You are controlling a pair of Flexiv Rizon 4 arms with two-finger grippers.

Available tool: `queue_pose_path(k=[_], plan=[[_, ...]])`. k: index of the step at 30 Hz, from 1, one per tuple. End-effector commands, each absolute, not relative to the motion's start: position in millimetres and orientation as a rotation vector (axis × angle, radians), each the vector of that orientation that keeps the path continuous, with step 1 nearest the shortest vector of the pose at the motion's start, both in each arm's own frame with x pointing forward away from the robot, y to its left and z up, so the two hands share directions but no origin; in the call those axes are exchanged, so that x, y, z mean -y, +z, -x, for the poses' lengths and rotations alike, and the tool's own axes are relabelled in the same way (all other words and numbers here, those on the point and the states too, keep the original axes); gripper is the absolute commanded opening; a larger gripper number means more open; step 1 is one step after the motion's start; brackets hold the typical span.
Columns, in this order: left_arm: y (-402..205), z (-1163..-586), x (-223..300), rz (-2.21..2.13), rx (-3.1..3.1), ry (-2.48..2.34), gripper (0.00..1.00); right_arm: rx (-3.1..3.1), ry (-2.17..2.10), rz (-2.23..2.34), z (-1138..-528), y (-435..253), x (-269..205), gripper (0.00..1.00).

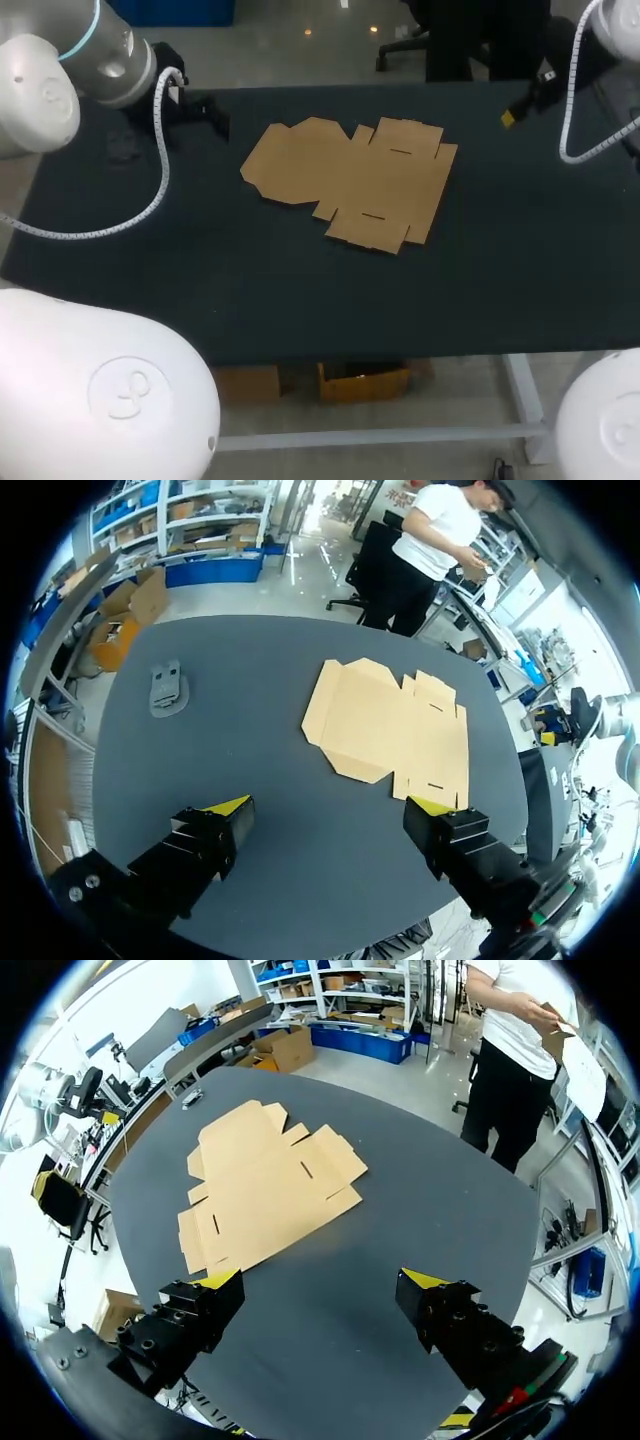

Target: Assemble the packaging by folding the flat box into shape, placing the metal phone stand inside, and closing the box properly

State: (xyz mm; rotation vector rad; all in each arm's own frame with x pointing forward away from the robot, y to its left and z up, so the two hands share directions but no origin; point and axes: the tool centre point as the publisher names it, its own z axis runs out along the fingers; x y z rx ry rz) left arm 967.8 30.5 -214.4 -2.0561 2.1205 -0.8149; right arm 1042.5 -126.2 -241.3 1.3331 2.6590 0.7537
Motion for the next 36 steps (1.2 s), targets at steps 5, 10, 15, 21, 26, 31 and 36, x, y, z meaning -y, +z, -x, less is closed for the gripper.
queue_pose_path(k=[5, 10, 15, 21, 26, 31, 36], plan=[[-213.4, -944.3, -18.5, 2.100, -2.100, -0.796, 1.00, -2.685, 0.745, -1.344, -1040.2, -247.8, 128.2, 1.00], [-218.1, -940.5, -11.2, 2.129, -2.093, -0.790, 1.00, -2.694, 0.743, -1.348, -1036.1, -251.3, 130.0, 1.00], [-225.8, -943.3, -9.9, 2.199, -2.072, -0.787, 1.00, -2.698, 0.748, -1.353, -1033.0, -254.0, 131.2, 1.00], [-236.0, -949.0, -9.4, 2.273, -2.069, -0.782, 1.00, -2.698, 0.761, -1.356, -1030.0, -255.7, 131.6, 1.00], [-241.2, -953.9, -10.0, 2.283, -2.064, -0.786, 1.00, -2.703, 0.781, -1.357, -1027.3, -257.6, 131.5, 1.00], [-246.7, -961.5, -12.8, 2.300, -2.108, -0.783, 1.00, -2.711, 0.778, -1.358, -1023.3, -260.5, 130.9, 1.00], [-248.5, -960.5, -11.9, 2.315, -2.130, -0.792, 1.00, -2.706, 0.782, -1.384, -1020.0, -263.7, 132.0, 1.00]])
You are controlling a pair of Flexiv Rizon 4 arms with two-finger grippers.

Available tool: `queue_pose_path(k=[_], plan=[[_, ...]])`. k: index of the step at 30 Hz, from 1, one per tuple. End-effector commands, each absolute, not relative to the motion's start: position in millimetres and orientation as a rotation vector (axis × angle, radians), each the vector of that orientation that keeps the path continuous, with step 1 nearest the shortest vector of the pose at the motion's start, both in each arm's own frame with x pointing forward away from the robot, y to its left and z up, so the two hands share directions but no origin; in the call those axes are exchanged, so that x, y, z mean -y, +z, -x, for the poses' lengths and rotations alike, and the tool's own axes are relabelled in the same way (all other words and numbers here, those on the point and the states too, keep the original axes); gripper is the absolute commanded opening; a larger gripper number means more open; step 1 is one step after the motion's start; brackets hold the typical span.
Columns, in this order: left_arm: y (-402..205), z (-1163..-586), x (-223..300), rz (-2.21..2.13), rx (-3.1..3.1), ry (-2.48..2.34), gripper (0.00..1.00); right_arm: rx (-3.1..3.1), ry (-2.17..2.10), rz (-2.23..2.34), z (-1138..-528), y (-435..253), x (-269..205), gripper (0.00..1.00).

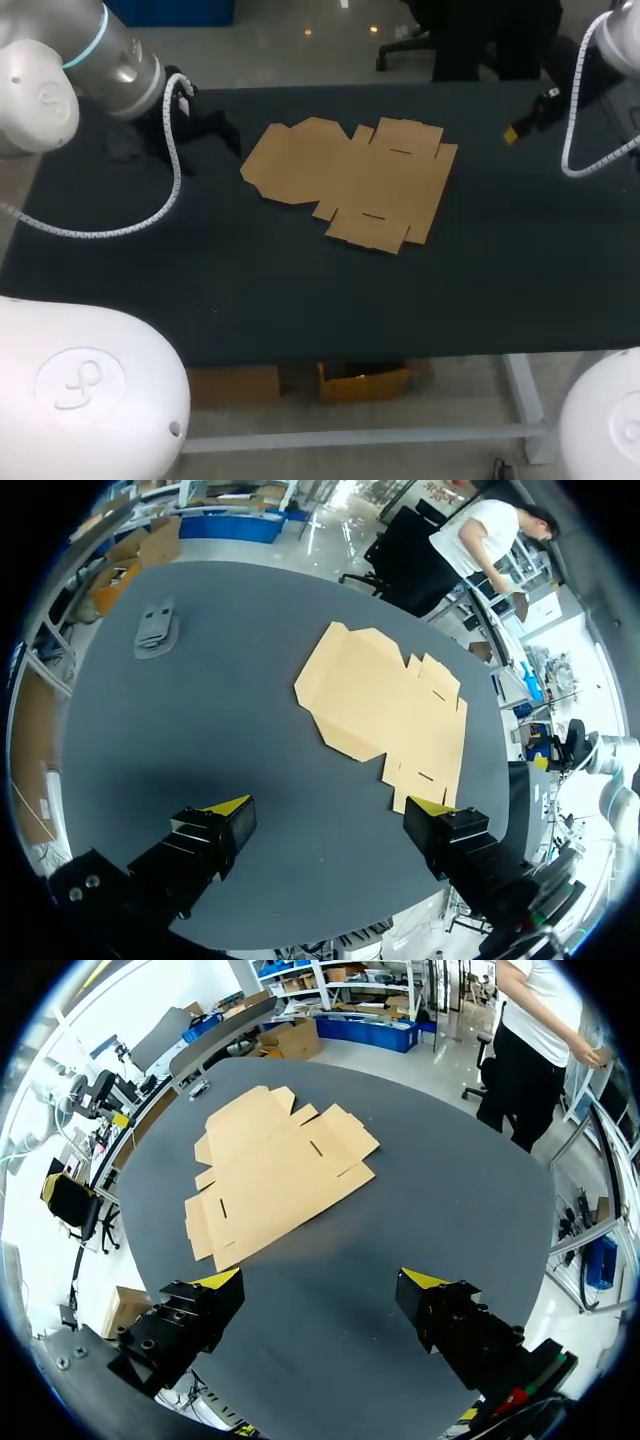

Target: Assemble the packaging by folding the flat box into shape, placing the metal phone stand inside, and closing the box properly

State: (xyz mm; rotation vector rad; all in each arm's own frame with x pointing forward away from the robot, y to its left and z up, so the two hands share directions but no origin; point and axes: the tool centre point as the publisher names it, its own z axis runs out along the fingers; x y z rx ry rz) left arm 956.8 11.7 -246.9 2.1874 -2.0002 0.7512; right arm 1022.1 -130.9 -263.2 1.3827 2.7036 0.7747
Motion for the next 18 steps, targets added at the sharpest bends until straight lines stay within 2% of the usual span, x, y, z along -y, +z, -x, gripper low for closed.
queue_pose_path(k=[1, 18], plan=[[-248.8, -959.6, -10.9, -2.165, 1.994, 0.741, 1.00, -2.708, 0.783, -1.384, -1019.3, -264.9, 130.9, 1.00], [-245.5, -950.8, -10.4, -2.150, 1.995, 0.753, 1.00, -2.699, 0.827, -1.523, -1018.7, -287.7, 116.6, 1.00]])
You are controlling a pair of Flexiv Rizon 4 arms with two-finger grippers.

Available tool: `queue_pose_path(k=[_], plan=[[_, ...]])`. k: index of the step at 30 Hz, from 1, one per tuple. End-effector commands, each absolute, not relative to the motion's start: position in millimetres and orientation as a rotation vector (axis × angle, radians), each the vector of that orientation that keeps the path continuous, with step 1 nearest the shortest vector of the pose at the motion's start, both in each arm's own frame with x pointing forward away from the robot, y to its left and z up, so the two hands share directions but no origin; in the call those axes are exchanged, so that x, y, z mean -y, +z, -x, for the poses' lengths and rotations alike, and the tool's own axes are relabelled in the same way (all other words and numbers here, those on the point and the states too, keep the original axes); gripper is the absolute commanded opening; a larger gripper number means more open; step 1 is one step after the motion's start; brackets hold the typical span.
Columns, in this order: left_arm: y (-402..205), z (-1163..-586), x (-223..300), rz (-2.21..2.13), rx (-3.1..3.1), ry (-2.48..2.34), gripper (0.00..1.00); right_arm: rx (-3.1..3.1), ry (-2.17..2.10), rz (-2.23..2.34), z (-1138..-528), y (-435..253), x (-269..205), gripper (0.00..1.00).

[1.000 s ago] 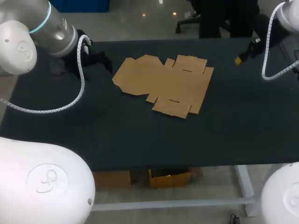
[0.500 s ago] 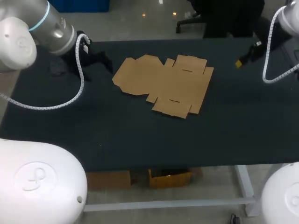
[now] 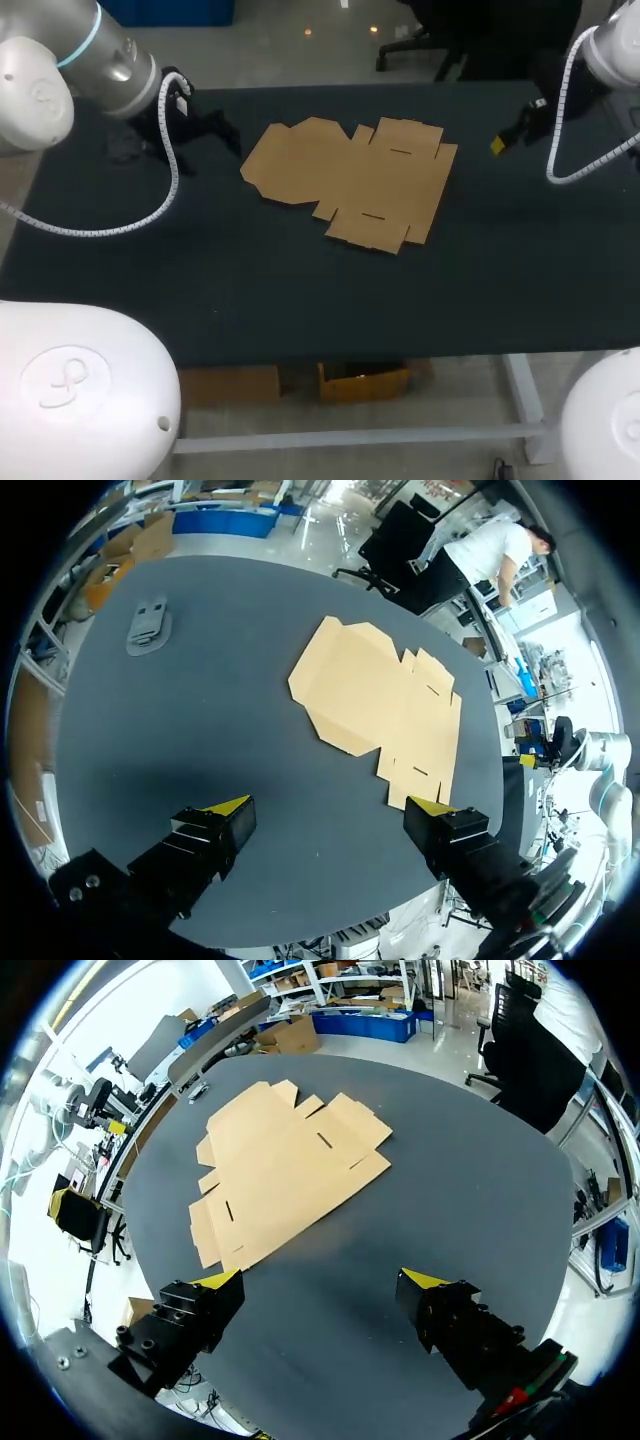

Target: Assemble the packaging by folding the flat box into shape, placing the metal phone stand inside, and closing the box properly

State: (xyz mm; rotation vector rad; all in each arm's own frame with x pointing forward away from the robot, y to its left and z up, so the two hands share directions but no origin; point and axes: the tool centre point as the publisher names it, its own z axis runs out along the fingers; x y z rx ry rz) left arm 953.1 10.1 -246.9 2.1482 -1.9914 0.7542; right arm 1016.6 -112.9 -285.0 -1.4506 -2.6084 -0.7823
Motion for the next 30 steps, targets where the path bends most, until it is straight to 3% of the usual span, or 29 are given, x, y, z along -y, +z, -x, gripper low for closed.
queue_pose_path(k=[1, 30], plan=[[-245.6, -950.8, -10.4, -2.150, 1.996, 0.752, 1.00, 2.577, -0.791, 1.472, -1018.3, -288.1, 117.4, 1.00], [-254.1, -914.6, 42.0, -2.108, 1.768, 0.687, 1.00, 2.525, -0.761, 1.486, -1026.3, -287.2, 132.2, 1.00]])
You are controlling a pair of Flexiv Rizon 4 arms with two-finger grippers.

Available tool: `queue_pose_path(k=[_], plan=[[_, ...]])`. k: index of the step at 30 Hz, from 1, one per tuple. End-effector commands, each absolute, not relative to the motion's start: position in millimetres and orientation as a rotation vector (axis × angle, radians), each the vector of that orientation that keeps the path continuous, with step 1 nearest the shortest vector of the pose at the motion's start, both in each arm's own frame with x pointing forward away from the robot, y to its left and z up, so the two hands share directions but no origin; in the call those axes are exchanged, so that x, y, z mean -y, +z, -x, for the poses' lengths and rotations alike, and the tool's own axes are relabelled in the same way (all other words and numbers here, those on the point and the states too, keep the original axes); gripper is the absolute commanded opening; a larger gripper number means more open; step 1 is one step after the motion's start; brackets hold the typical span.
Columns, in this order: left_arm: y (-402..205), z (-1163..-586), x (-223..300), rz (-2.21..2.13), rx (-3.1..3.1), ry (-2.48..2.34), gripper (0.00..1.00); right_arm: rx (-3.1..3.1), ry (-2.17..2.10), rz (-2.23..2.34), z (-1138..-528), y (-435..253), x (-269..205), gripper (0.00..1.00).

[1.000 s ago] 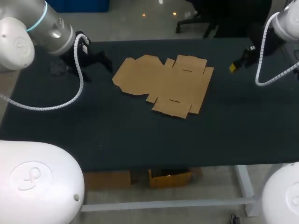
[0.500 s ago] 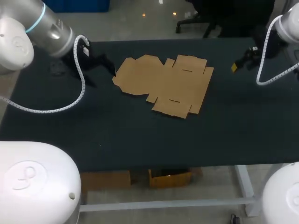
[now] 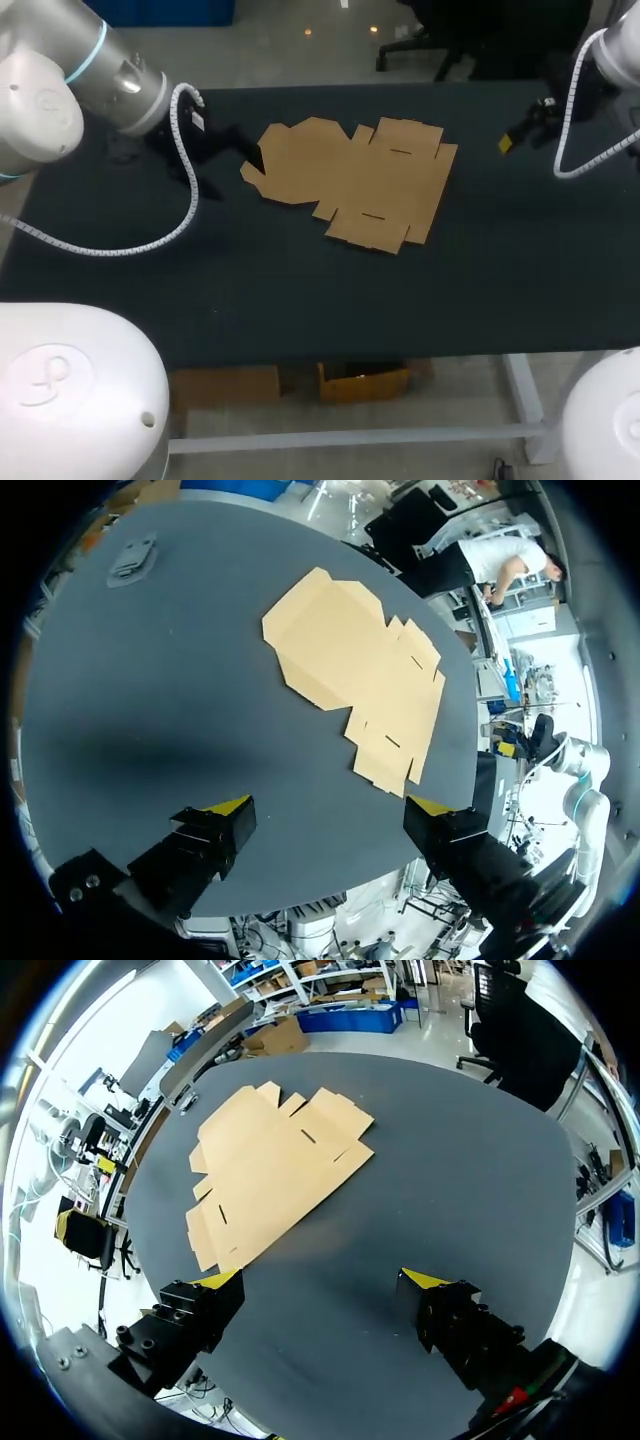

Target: Assemble the packaging by folding the flat box into shape, placing the metal phone stand inside, and closing the box properly

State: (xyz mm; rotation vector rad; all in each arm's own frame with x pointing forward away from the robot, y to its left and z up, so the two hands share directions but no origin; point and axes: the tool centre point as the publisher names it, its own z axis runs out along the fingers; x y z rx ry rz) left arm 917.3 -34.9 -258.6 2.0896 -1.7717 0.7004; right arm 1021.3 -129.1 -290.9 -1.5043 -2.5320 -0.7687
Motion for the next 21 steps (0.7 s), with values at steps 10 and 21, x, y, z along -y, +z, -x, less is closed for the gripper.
queue_pose_path(k=[10, 21], plan=[[-258.8, -907.2, 61.9, -2.233, 1.729, 0.665, 1.00, 2.523, -0.764, 1.504, -1026.6, -284.2, 134.4, 1.00], [-276.4, -938.6, 40.5, -2.061, 1.856, 0.683, 1.00, 2.523, -0.764, 1.504, -1026.6, -284.2, 134.4, 1.00]])
